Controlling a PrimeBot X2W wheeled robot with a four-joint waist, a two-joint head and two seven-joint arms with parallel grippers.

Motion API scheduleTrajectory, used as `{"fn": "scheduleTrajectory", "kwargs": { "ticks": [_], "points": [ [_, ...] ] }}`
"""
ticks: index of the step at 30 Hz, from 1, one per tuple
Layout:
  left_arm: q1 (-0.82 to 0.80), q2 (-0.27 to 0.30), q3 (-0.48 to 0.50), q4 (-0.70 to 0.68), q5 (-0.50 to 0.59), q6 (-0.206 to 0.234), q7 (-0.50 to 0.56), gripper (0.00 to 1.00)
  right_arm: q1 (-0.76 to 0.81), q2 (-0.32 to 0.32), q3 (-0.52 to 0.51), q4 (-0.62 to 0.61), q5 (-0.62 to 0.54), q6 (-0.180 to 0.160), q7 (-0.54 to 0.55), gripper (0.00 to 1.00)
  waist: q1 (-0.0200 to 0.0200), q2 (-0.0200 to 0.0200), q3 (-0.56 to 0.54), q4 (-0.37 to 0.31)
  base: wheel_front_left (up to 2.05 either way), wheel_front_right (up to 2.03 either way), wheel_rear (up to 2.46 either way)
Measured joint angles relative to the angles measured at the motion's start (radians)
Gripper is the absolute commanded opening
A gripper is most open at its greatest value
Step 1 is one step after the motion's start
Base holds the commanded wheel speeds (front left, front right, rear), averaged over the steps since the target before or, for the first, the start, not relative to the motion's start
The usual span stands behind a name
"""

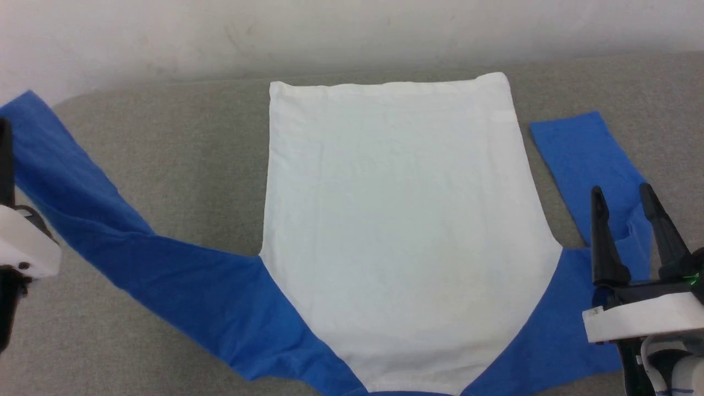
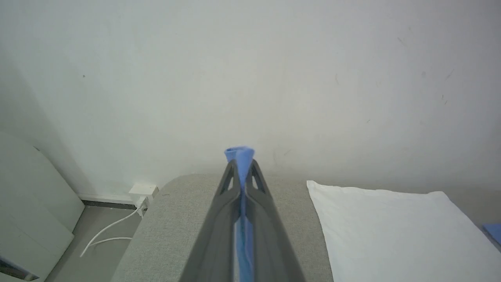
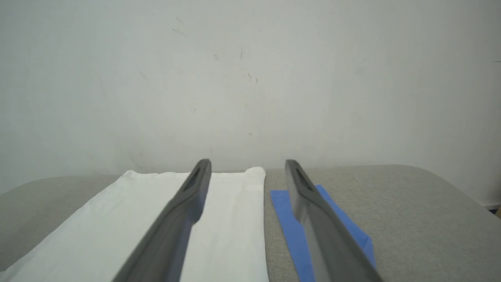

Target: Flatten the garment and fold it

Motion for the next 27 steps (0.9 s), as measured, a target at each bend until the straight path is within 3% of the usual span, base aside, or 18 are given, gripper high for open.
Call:
{"fn": "scheduleTrajectory", "kwargs": {
  "ticks": [5,10,16,21,27],
  "points": [
    [-0.007,-0.028,-0.083,-0.083,-0.006,-0.019,0.005,0.0,0.009,0.0,0.003,-0.001,0.004,0.0,0.005,1.0,0.0001,0.0,-0.033,0.013,0.0,0.0,0.0],
    [-0.065,-0.095,-0.242,-0.095,-0.01,-0.081,0.008,0.0,0.017,0.0,0.005,-0.001,0.009,0.0,0.008,1.0,0.0001,0.0,-0.046,0.016,0.0,0.0,0.0],
    [-0.207,-0.262,-0.475,0.012,-0.012,-0.162,0.019,0.0,0.018,0.0,0.01,-0.002,0.009,0.0,0.011,1.0,0.0002,0.0,-0.041,0.019,0.0,0.0,0.0],
    [-0.326,-0.435,-0.629,0.197,-0.007,-0.213,0.016,0.0,0.016,0.0,0.026,-0.002,0.012,0.0,0.015,1.0,0.0003,0.0,-0.027,0.01,0.0,0.0,0.0],
    [-0.426,-0.58,-0.78,0.434,0.044,-0.276,0.002,0.0,0.014,0.0,0.03,0.004,0.02,0.0,0.014,1.0,0.0003,0.0,-0.007,-0.016,0.0,0.0,0.0]
  ]
}}
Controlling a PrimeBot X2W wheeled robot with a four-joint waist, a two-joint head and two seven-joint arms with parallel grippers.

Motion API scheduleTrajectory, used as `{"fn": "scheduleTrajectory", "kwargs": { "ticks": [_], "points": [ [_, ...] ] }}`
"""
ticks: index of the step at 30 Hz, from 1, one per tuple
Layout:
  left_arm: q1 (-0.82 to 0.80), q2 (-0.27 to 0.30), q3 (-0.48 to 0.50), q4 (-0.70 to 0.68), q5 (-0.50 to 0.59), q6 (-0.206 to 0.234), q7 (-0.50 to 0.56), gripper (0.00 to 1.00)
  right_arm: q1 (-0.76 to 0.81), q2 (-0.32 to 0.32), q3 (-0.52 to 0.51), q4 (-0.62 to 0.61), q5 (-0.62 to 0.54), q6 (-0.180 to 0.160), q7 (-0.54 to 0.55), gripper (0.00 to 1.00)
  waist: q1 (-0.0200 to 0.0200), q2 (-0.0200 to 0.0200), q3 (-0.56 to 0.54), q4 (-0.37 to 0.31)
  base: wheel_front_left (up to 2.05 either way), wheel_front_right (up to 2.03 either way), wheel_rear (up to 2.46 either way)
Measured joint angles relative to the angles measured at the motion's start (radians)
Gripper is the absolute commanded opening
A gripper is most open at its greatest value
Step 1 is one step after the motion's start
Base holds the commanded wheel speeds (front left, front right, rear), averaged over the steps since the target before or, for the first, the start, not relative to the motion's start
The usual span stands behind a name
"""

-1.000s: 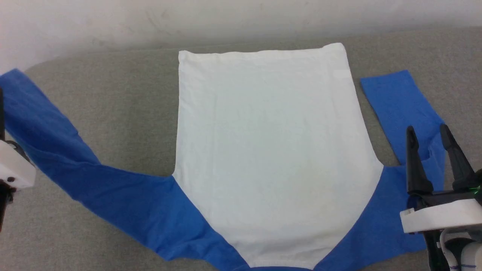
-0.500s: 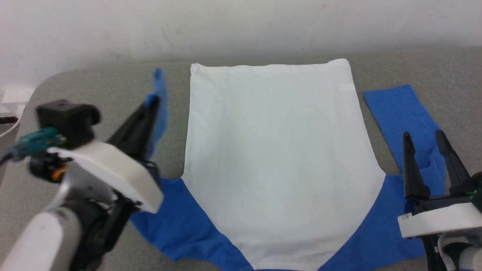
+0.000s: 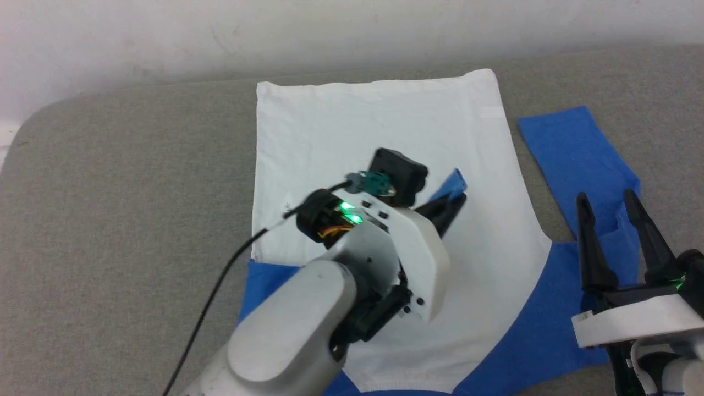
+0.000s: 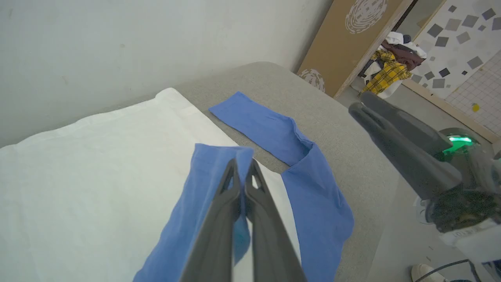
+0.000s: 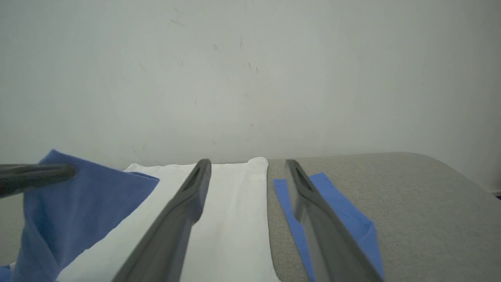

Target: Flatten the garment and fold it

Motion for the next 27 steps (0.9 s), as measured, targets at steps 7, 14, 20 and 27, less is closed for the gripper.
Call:
{"fn": "scheduleTrajectory", "kwargs": {
  "ticks": [7,14,20,27],
  "points": [
    [-0.049,-0.071,-0.12,0.232,0.018,-0.071,-0.027,0.0,-0.019,0.0,0.011,0.016,0.016,0.0,-0.011,1.0,0.0,0.0,0.035,-0.039,0.0,0.0,0.0],
    [-0.073,-0.086,-0.224,0.414,0.051,-0.124,-0.05,0.0,-0.049,0.0,0.021,0.06,0.033,0.0,-0.037,1.0,0.0001,0.0,0.076,-0.074,0.0,0.0,0.0],
    [-0.069,-0.093,-0.291,0.496,0.041,-0.175,-0.051,0.0,-0.055,0.0,0.017,0.074,0.035,0.0,-0.045,1.0,0.0002,0.0,0.096,-0.089,0.0,0.0,0.0],
    [-0.067,-0.095,-0.256,0.458,-0.042,-0.183,-0.153,1.0,-0.055,0.0,0.01,0.085,0.031,0.0,-0.034,1.0,0.0,0.0,0.082,-0.071,0.0,0.0,0.0]
  ]
}}
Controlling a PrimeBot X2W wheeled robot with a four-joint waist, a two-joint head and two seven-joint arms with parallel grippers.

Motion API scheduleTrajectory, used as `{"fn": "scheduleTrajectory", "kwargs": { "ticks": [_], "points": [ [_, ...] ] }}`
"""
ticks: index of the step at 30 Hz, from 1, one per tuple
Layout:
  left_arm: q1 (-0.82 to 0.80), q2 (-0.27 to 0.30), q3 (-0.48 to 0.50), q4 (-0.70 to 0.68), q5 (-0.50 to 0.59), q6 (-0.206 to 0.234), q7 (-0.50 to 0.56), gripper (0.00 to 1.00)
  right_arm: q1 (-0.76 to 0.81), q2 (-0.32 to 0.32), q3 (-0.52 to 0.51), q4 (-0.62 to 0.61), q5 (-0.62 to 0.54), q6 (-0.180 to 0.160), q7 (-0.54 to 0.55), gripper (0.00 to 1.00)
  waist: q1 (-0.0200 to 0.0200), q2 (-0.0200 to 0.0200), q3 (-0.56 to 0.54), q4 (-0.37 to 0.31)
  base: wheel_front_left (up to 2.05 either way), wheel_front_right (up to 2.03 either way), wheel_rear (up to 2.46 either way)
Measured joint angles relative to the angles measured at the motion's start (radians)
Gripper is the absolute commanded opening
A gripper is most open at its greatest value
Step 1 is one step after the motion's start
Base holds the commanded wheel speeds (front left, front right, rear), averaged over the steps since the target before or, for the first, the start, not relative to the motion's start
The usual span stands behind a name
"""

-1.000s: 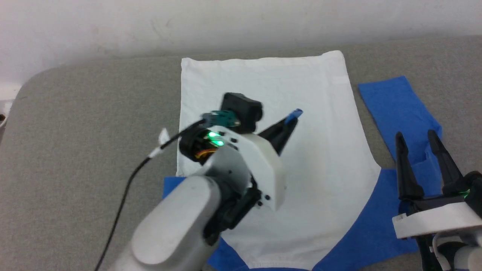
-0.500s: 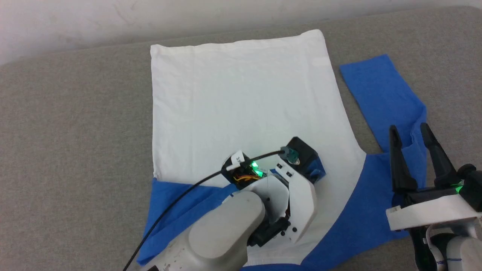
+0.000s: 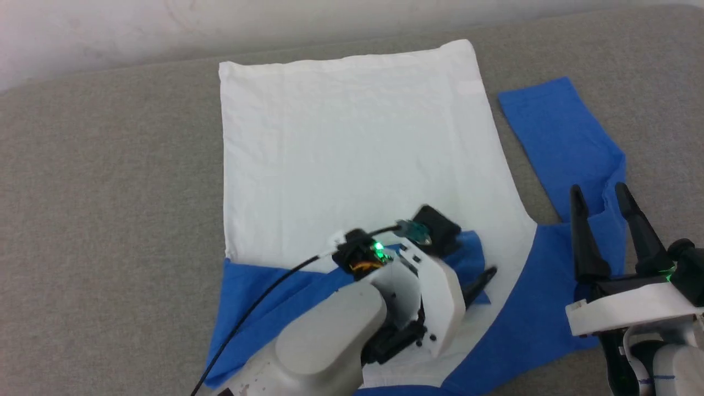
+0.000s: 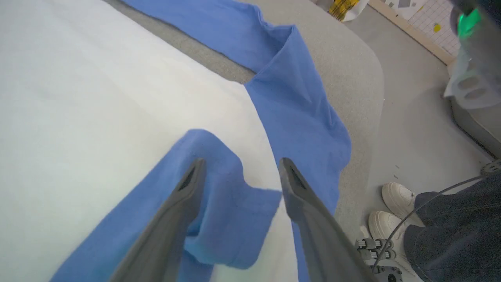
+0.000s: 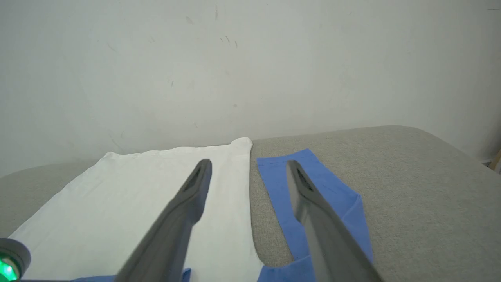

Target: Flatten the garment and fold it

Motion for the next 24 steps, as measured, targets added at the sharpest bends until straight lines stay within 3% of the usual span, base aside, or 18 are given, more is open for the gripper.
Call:
{"fn": "scheduleTrajectory", "kwargs": {
  "ticks": [5,14,19,24],
  "points": [
    [0.0,0.016,0.104,-0.077,-0.016,0.036,-0.173,1.0,0.0,0.0,-0.03,0.01,-0.025,0.0,0.025,1.0,0.0,0.0,-0.017,0.017,0.0,0.0,0.0],
    [0.139,0.254,0.351,-0.172,-0.016,0.186,-0.468,1.0,-0.088,-0.013,-0.161,0.069,-0.072,0.0,0.18,1.0,-0.0001,0.0,-0.015,0.043,0.0,0.0,0.0],
    [0.22,0.35,0.473,-0.222,0.004,0.257,-0.531,1.0,-0.22,-0.071,-0.23,0.179,-0.059,0.0,0.278,1.0,0.0,0.0,0.019,0.06,0.0,0.0,0.0],
    [0.272,0.384,0.598,-0.309,0.055,0.291,-0.54,1.0,-0.389,-0.126,-0.283,0.325,-0.022,0.0,0.371,1.0,0.0001,0.0,0.073,0.079,0.0,0.0,0.0]
  ]
}}
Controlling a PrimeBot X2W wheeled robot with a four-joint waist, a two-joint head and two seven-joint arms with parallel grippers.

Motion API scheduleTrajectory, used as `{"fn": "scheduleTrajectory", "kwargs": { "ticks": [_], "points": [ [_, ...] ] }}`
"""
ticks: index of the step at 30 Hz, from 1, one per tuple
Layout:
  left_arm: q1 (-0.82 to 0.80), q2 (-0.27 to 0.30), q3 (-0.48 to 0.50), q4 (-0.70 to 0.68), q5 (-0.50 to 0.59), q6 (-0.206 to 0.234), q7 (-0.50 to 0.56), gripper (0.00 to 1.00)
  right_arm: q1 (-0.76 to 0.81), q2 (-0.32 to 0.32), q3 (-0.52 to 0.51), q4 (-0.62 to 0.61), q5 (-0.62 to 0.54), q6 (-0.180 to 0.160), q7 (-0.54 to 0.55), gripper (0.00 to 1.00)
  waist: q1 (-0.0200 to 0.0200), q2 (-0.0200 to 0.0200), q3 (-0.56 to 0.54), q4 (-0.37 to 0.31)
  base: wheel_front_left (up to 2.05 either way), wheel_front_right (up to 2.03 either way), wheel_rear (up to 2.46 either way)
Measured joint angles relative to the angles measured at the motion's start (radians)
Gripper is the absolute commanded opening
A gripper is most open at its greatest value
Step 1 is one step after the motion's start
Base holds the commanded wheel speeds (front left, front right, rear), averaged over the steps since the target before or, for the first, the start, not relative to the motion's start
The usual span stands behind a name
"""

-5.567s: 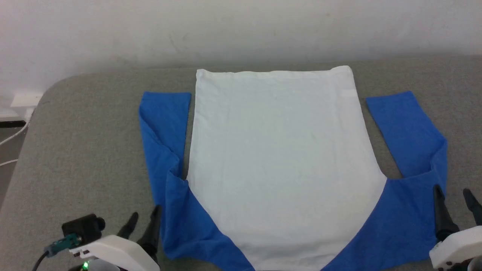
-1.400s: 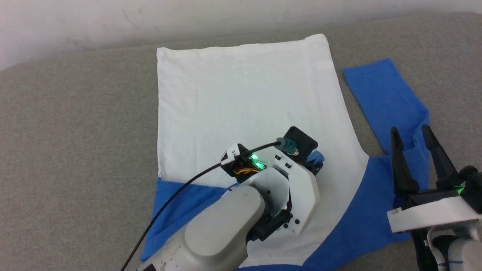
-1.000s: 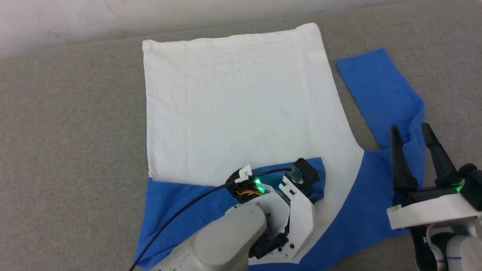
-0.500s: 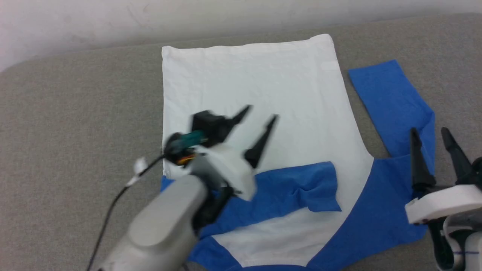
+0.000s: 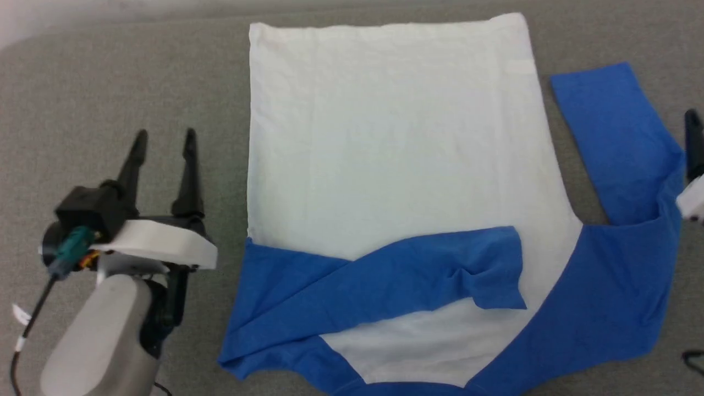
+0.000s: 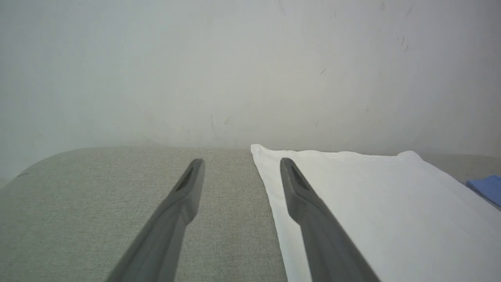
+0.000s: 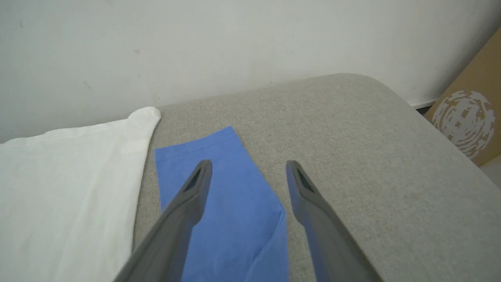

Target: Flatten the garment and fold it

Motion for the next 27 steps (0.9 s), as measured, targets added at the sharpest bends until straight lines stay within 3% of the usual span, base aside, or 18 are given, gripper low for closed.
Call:
{"fn": "scheduleTrajectory", "kwargs": {
  "ticks": [9,19,21,22,23,24,27],
  "points": [
    [0.04,-0.039,0.184,-0.148,0.119,-0.021,0.0,1.0,-0.262,-0.131,0.005,0.199,-0.019,0.0,0.121,1.0,0.0001,0.0,0.138,0.037,0.0,0.0,0.0],
    [0.056,-0.127,0.283,-0.208,0.2,-0.055,0.0,1.0,-0.408,-0.188,0.058,0.297,-0.013,0.0,0.247,1.0,0.0002,0.0,0.279,0.081,0.0,0.0,0.0],
    [0.058,-0.14,0.292,-0.208,0.211,-0.064,0.0,1.0,-0.423,-0.195,0.054,0.302,-0.012,0.0,0.275,0.4,0.0001,0.0,0.292,0.094,0.0,0.0,0.0],
    [0.059,-0.146,0.298,-0.208,0.216,-0.07,0.0,1.0,-0.431,-0.201,0.051,0.303,-0.013,0.0,0.294,0.4,0.0,0.0,0.295,0.1,0.0,0.0,0.0],
    [0.06,-0.152,0.304,-0.208,0.22,-0.073,0.0,1.0,-0.436,-0.205,0.049,0.302,-0.013,0.0,0.31,0.13,-0.0001,0.0,0.298,0.106,0.0,0.0,0.0],
    [0.062,-0.156,0.31,-0.206,0.224,-0.079,0.0,1.0,-0.436,-0.206,0.049,0.297,-0.013,0.0,0.321,0.02,-0.0001,0.0,0.298,0.11,0.0,0.0,0.0],
    [0.073,-0.168,0.327,-0.201,0.235,-0.093,0.0,1.0,-0.429,-0.202,0.047,0.281,-0.012,0.0,0.334,0.0,-0.0001,-0.0001,0.288,0.115,0.0,0.0,0.0]
  ]
}}
